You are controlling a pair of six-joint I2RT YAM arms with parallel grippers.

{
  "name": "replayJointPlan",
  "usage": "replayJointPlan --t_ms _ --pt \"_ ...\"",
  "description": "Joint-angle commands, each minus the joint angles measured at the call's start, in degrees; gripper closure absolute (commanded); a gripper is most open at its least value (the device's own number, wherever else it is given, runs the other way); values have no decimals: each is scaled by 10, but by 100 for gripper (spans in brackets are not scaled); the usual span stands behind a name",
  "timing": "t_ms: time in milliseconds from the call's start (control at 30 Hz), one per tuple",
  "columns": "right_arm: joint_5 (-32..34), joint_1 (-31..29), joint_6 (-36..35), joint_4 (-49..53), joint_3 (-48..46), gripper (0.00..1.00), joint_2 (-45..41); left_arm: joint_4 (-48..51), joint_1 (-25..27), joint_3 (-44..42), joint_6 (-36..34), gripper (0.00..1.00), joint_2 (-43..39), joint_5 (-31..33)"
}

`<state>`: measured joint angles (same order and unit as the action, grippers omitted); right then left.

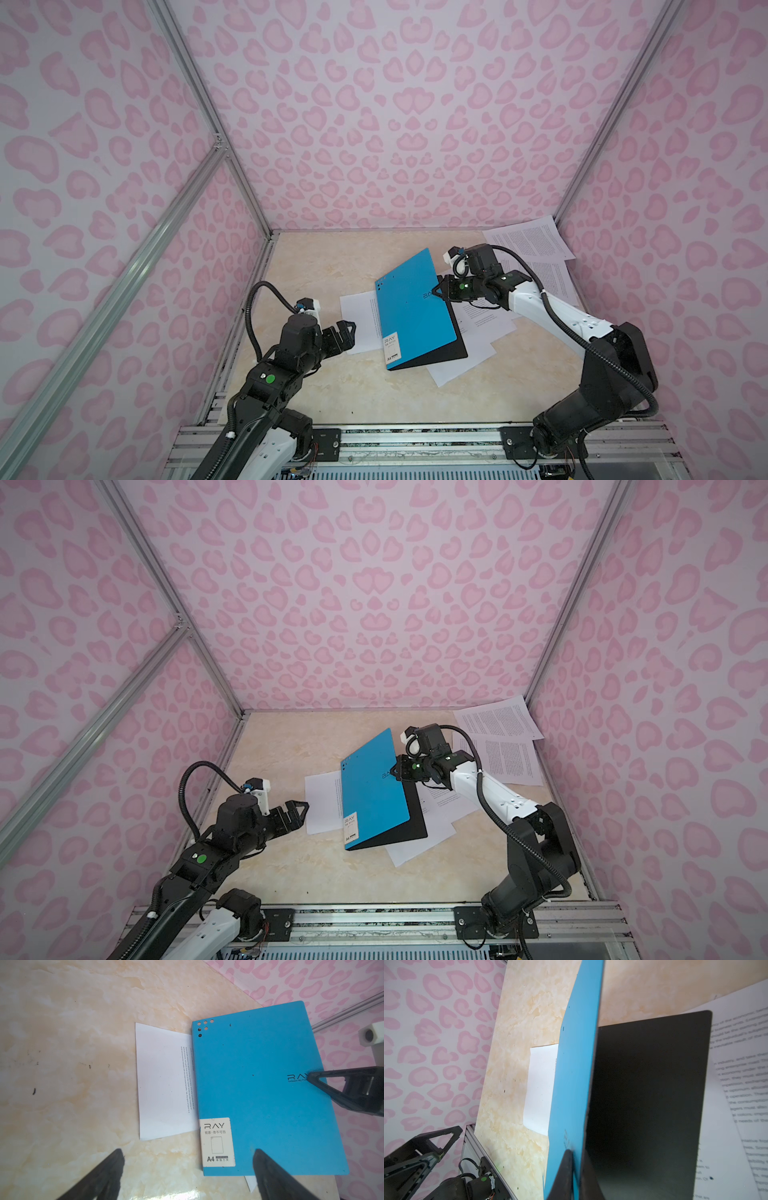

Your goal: Put the files into the folder

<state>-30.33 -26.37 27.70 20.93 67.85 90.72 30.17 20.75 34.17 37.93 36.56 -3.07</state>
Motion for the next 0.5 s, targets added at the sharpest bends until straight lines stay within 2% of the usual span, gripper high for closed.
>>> replayJointPlan --t_ms 0,67,200,367,467 --pt "-28 -1 -11 -8 4 72 -1 -15 -5 -3 -7 2 3 -20" --pt "-53 -3 9 -44 -4 60 -10 -18 -7 -5 -3 2 8 -33" --pt "-152 -17 72 -155 -20 51 -11 -41 -11 -16 15 2 18 -53" --pt "-142 -65 98 -193 0 39 -20 -55 -22 1 42 2 34 -97" --pt "-122 -110 93 -182 39 30 -4 -26 -33 39 54 2 23 -85"
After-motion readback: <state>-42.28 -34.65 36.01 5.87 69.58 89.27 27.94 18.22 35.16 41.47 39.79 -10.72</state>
